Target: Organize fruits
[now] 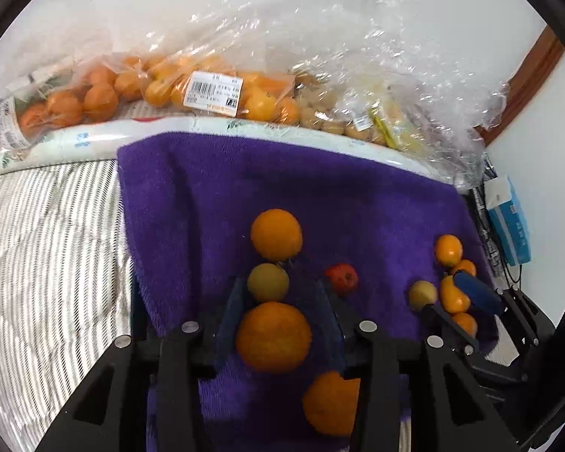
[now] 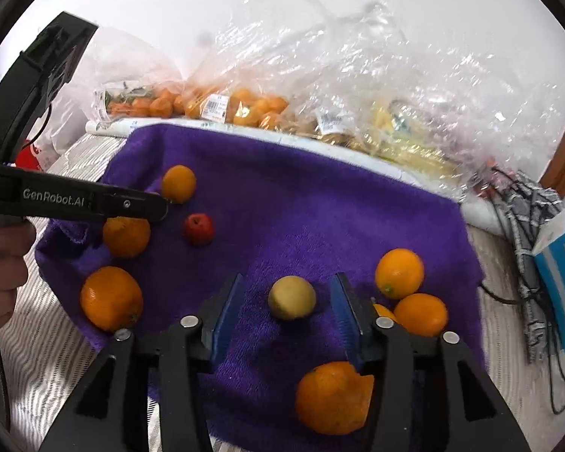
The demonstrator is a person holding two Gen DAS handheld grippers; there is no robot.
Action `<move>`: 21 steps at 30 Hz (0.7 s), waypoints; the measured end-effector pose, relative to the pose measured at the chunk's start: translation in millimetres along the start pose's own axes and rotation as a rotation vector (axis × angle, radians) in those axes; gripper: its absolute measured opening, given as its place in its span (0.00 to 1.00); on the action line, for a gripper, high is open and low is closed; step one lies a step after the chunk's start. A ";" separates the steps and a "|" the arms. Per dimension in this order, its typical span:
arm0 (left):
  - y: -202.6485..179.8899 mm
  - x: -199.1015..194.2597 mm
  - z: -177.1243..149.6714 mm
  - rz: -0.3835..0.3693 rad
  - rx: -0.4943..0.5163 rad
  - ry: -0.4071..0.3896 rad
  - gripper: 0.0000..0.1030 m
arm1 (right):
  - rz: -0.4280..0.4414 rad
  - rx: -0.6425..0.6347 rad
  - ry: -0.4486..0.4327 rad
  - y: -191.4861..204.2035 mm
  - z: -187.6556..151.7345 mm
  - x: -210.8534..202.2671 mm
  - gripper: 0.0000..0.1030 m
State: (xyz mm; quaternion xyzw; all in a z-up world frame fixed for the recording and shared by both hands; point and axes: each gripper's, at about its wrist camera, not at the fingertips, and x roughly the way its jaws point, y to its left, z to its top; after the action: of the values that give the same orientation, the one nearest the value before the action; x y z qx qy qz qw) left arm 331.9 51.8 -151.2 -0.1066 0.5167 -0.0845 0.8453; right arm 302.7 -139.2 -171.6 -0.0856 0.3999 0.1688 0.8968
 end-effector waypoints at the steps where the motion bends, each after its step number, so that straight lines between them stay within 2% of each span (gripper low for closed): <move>1: -2.9 -8.9 -1.5 0.000 0.003 -0.012 0.40 | -0.007 0.011 -0.011 -0.9 1.3 -7.6 0.51; 6: -20.4 -56.6 -11.9 0.019 0.019 -0.081 0.43 | -0.052 0.075 -0.029 -7.9 9.2 -49.9 0.60; 10: -42.9 -104.2 -27.6 0.039 0.050 -0.149 0.49 | -0.101 0.114 -0.050 -11.7 11.1 -93.4 0.63; 13: -56.5 -136.7 -42.5 0.060 0.072 -0.194 0.56 | -0.140 0.134 -0.086 -10.5 8.9 -127.9 0.67; 17: -72.2 -172.3 -61.3 0.052 0.096 -0.233 0.65 | -0.148 0.176 -0.102 -9.4 4.0 -168.9 0.68; 21: -86.8 -203.3 -79.5 0.091 0.109 -0.292 0.71 | -0.167 0.188 -0.125 -5.2 -2.2 -201.8 0.68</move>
State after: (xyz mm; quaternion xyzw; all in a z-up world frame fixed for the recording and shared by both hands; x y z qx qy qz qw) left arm 166.3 12.2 10.7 -0.0484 0.3871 -0.0575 0.9190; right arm 177.3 -192.0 -22.3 -0.0237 0.3488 0.0605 0.9349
